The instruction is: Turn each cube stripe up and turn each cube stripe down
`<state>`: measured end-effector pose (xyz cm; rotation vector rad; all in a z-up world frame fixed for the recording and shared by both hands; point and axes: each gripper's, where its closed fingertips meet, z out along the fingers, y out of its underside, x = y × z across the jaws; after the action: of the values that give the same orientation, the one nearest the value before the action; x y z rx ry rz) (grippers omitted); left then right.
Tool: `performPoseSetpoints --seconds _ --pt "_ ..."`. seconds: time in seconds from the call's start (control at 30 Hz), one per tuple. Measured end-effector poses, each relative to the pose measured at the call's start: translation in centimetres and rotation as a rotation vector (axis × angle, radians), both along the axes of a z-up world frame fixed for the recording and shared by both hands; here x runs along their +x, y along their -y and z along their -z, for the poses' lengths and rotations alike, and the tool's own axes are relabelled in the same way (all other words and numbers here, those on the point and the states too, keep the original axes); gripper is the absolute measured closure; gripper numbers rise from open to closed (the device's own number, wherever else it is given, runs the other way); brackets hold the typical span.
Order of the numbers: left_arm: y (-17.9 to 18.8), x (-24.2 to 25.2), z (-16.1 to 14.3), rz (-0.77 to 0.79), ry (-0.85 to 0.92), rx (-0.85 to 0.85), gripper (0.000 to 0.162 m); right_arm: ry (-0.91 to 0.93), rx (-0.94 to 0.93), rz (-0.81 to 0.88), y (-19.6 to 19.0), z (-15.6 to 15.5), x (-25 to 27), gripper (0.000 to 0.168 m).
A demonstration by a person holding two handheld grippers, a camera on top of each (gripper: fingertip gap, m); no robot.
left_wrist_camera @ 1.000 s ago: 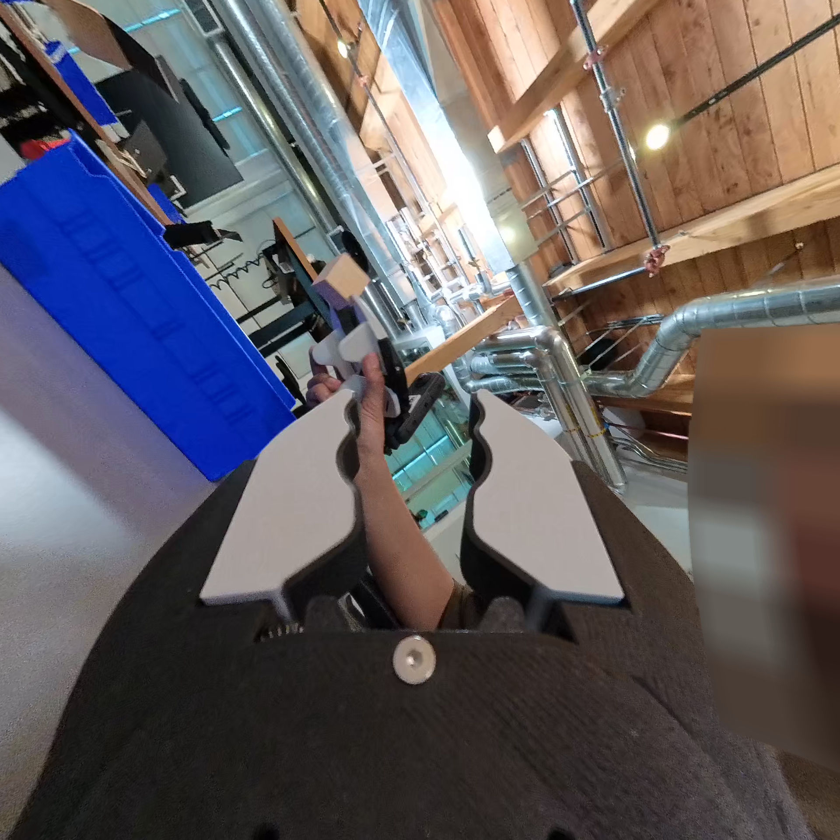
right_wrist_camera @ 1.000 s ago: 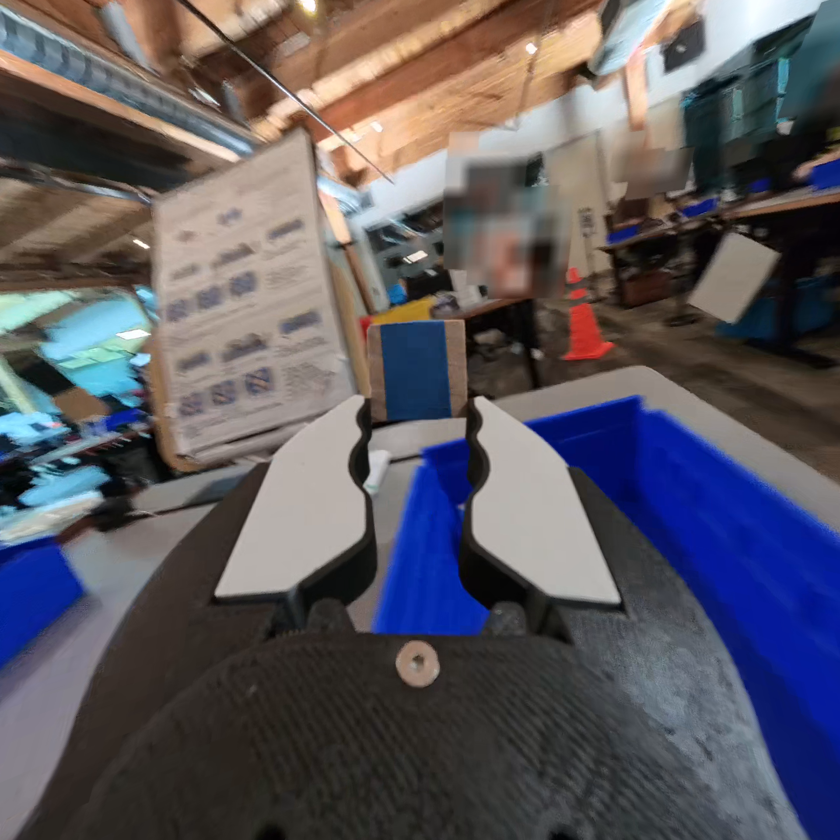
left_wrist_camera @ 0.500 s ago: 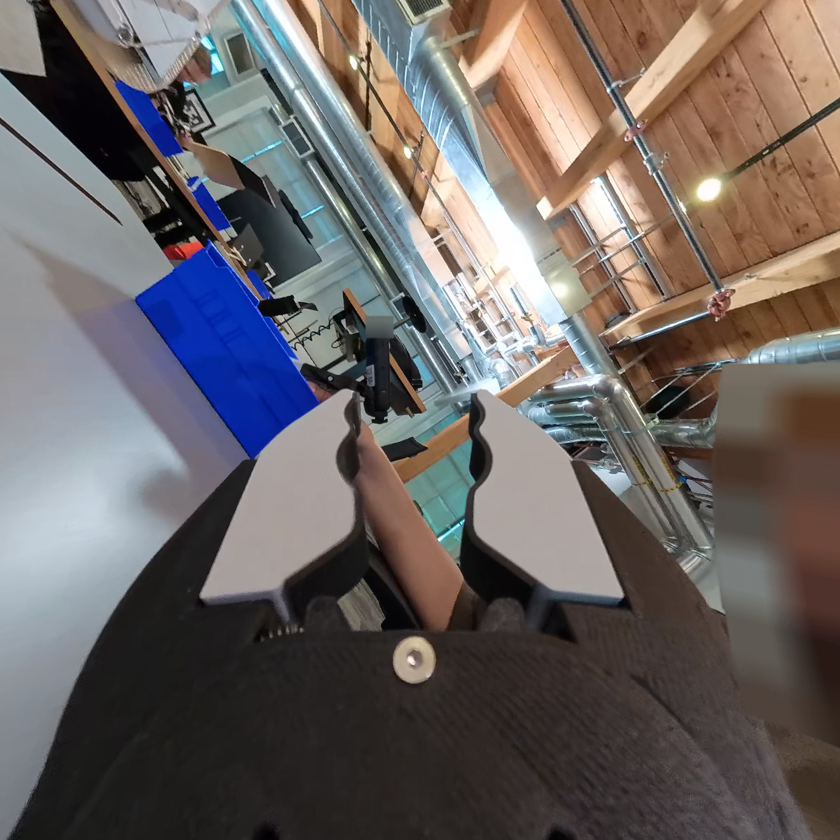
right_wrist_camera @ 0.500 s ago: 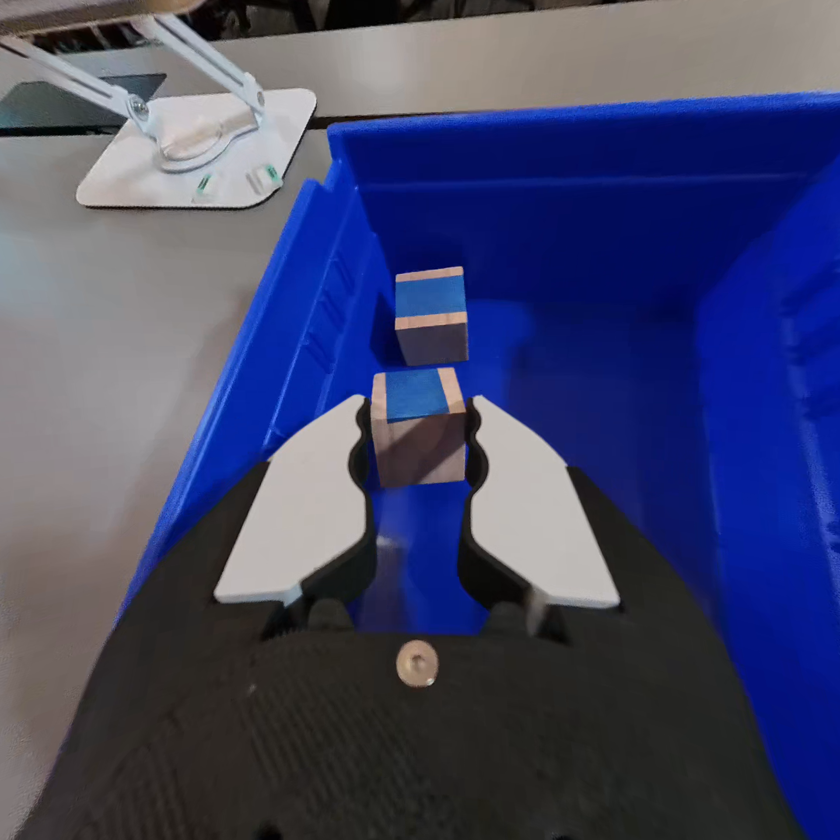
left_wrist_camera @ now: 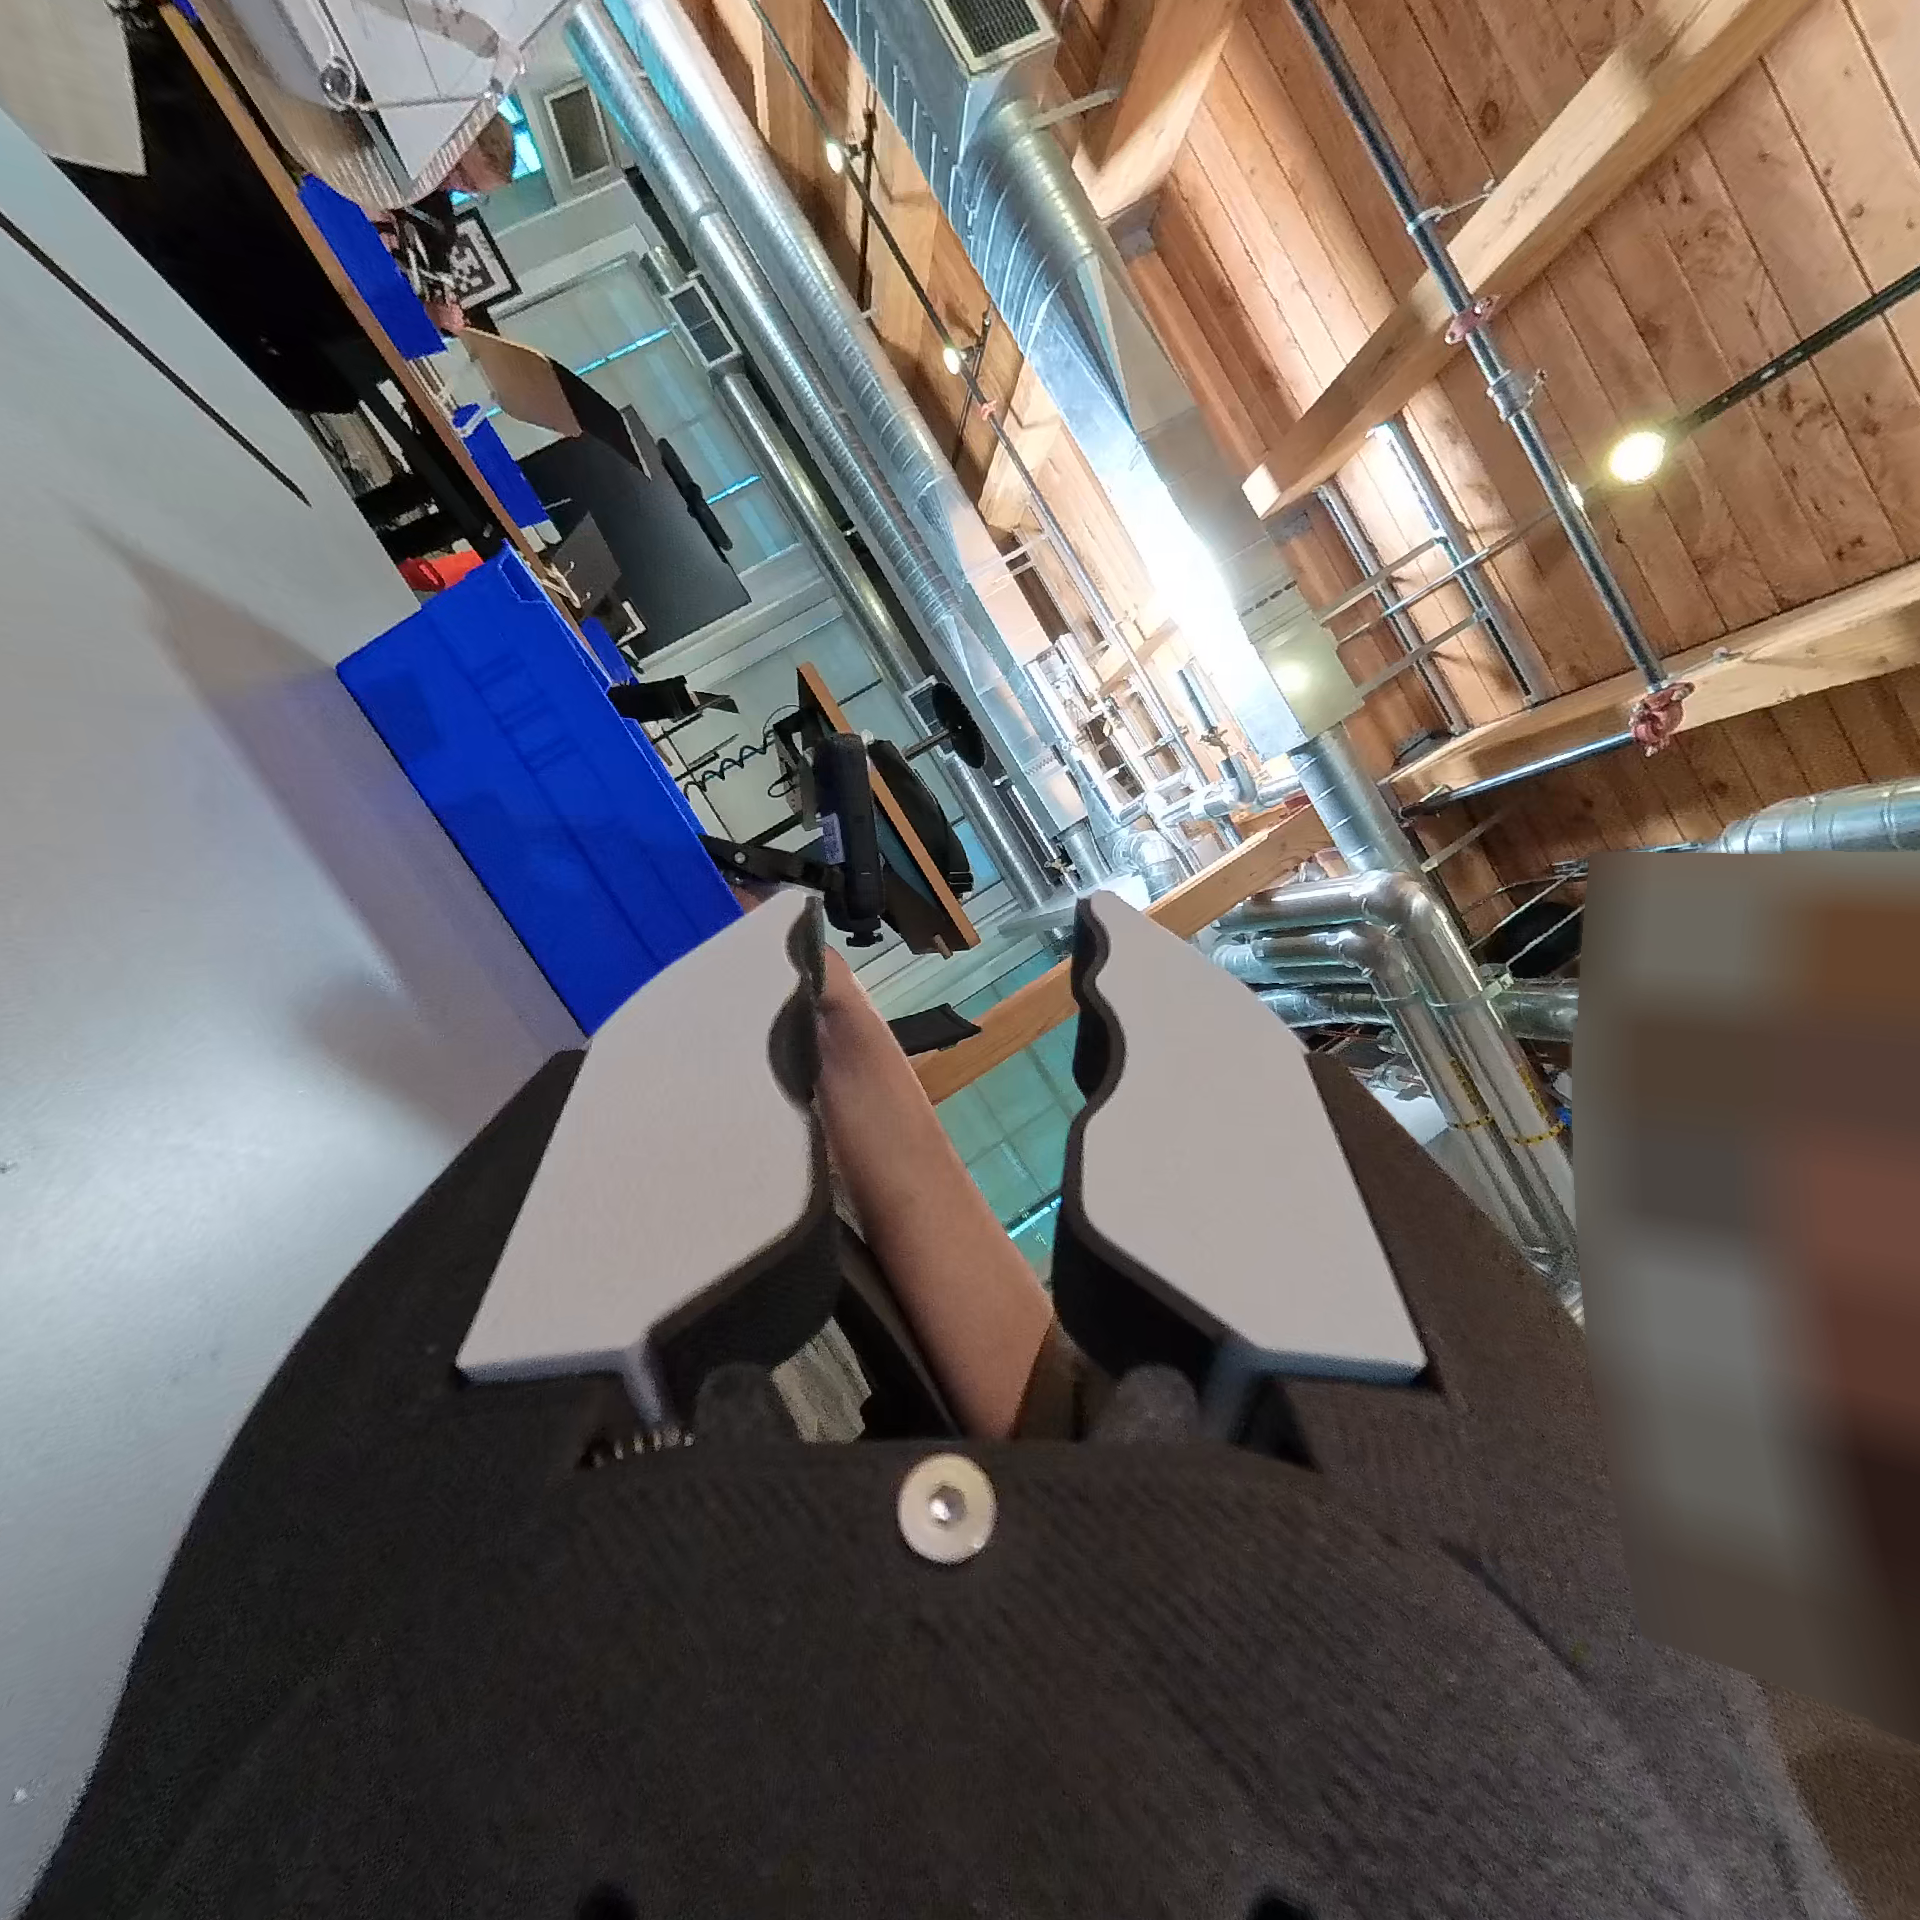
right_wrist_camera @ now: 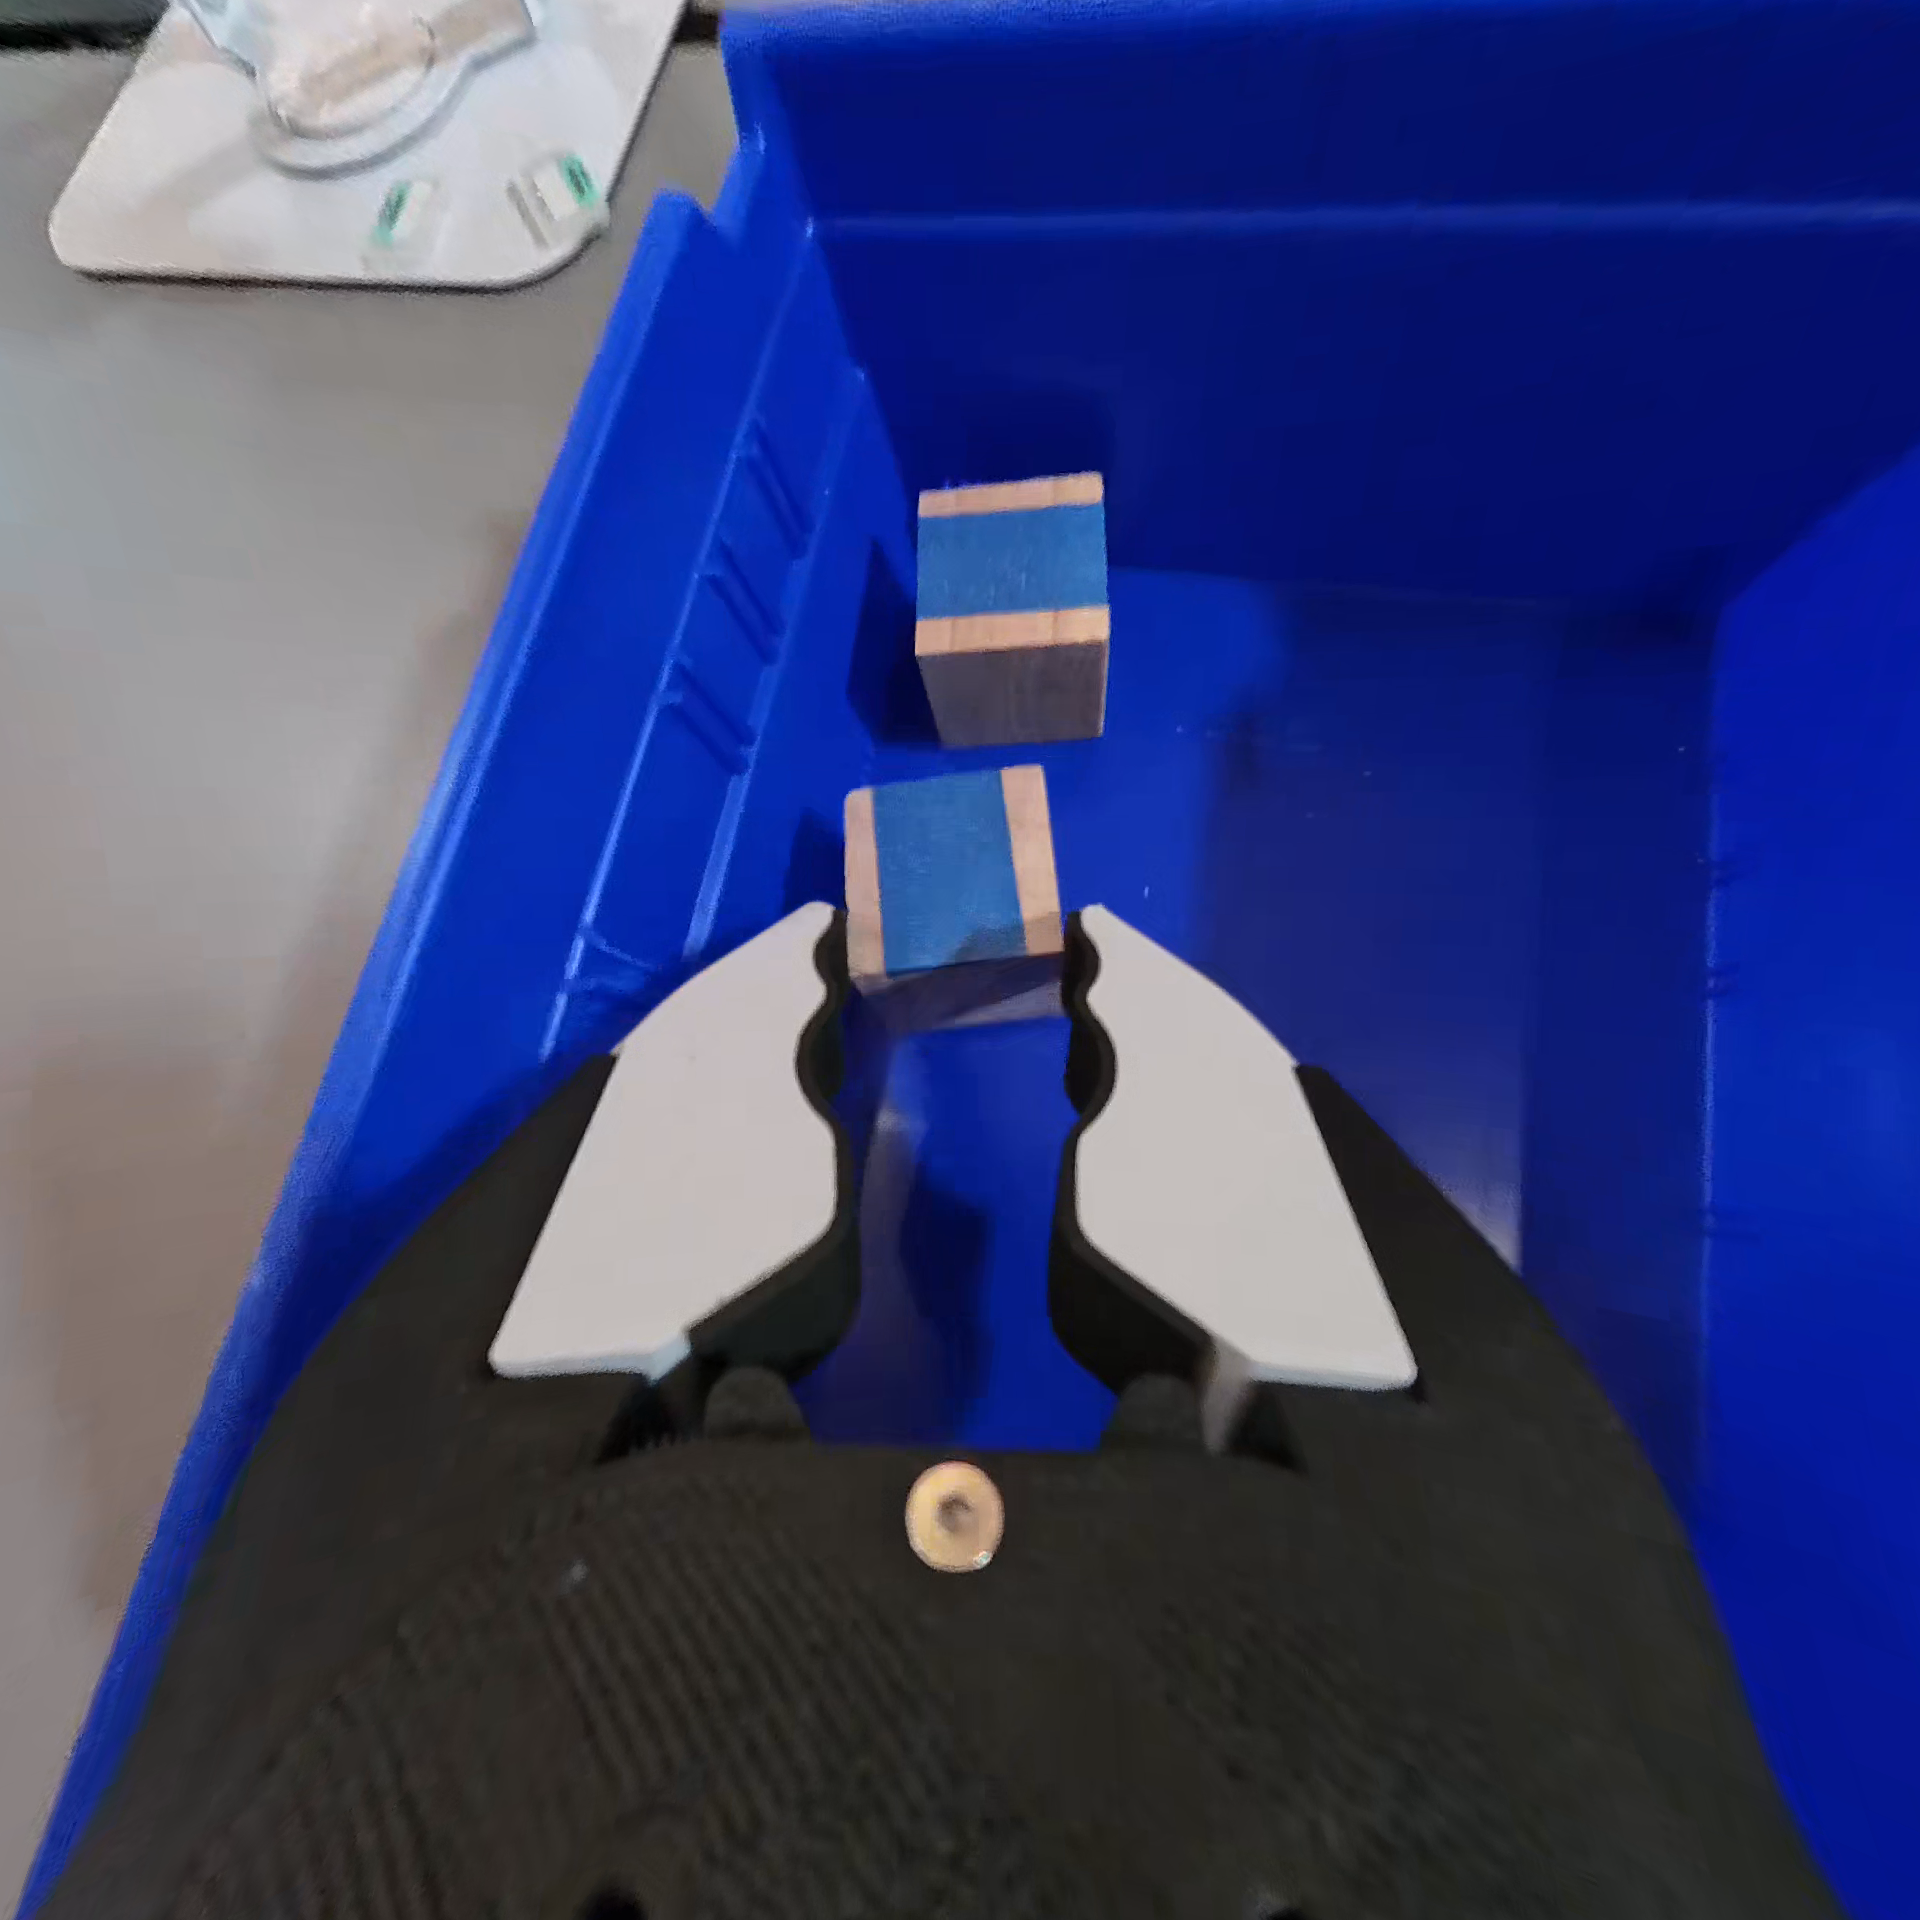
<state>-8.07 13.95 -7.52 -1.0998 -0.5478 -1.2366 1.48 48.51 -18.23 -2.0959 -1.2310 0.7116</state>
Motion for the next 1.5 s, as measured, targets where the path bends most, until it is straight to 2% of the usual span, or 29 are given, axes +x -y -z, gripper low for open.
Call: performPoseSetpoints --seconds 0.73,0.93,1.07,1.27,1.33,1.4,1.5 --pt "0.1 0.2 -0.3 0.020 0.009 0.012 0.116 0.009 -0.069 -0.075 1.8 0.2 -0.3 0.126" --pt "0.2 0.2 -0.4 0.021 0.012 0.013 0.116 -0.030 -0.074 -0.046 1.0 -0.9 0.1 0.116" --pt "0.1 0.2 -0.4 0.023 0.009 0.012 0.116 -0.124 -0.064 0.001 -0.1 -3.1 0.4 0.116" --pt "1.0 -1.1 -1.5 -0.028 -0.025 0.040 0.116 -0.393 0.152 0.155 -3.0 -9.3 1.3 0.123" --pt "1.9 -2.3 -2.1 -0.101 -0.108 0.039 0.118 -0.469 0.231 0.161 -2.6 -11.7 1.5 0.127" --pt "2.8 -3.4 -2.8 -0.160 -0.203 0.053 0.126 -0.545 0.304 0.151 -1.5 -14.2 1.6 0.133" --pt "4.0 -4.1 -4.1 -0.199 -0.305 0.102 0.133 -0.656 0.385 0.114 1.7 -17.6 1.6 0.138"
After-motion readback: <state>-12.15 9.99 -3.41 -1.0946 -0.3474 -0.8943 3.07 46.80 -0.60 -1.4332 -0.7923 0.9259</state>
